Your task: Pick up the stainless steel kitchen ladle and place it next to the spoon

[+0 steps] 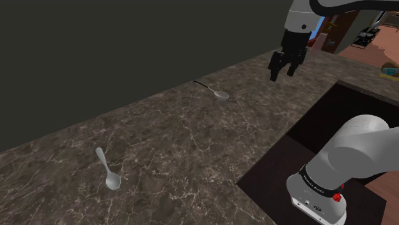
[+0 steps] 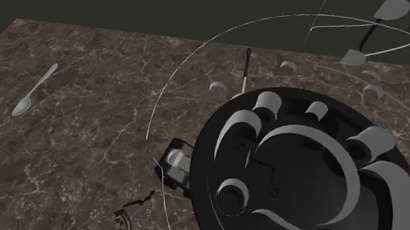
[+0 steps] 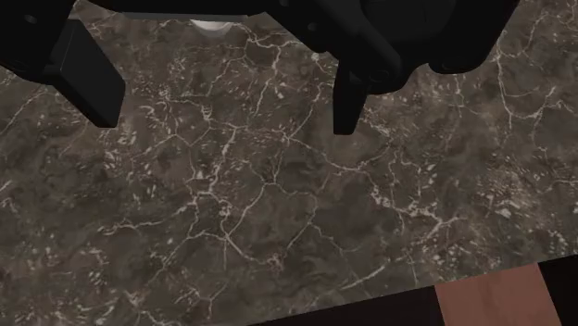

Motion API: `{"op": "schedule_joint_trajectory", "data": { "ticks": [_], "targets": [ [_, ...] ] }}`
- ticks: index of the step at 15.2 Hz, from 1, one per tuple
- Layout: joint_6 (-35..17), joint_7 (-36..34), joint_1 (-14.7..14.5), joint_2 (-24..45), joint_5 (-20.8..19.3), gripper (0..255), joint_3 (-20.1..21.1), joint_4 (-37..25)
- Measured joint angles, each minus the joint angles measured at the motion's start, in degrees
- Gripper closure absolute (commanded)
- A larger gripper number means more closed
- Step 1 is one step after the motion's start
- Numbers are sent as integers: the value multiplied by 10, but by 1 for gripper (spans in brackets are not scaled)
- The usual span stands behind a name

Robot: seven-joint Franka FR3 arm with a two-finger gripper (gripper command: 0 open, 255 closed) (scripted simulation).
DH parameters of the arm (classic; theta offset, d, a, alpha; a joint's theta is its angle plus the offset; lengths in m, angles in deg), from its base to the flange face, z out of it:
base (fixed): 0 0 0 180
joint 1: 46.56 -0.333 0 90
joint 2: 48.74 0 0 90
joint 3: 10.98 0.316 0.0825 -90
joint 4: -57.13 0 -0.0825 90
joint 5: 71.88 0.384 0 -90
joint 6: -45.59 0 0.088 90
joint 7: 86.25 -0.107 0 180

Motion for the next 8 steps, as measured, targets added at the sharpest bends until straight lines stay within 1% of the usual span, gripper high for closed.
{"op": "schedule_joint_trajectory", "data": {
  "ticks": [2, 6, 8],
  "targets": [
    [-9, 2, -1, 9, 1, 0, -1, 0],
    [-68, 22, -7, 75, 3, 0, -14, -10],
    [-98, 29, -12, 120, 9, 0, -16, -27]
  ]
}}
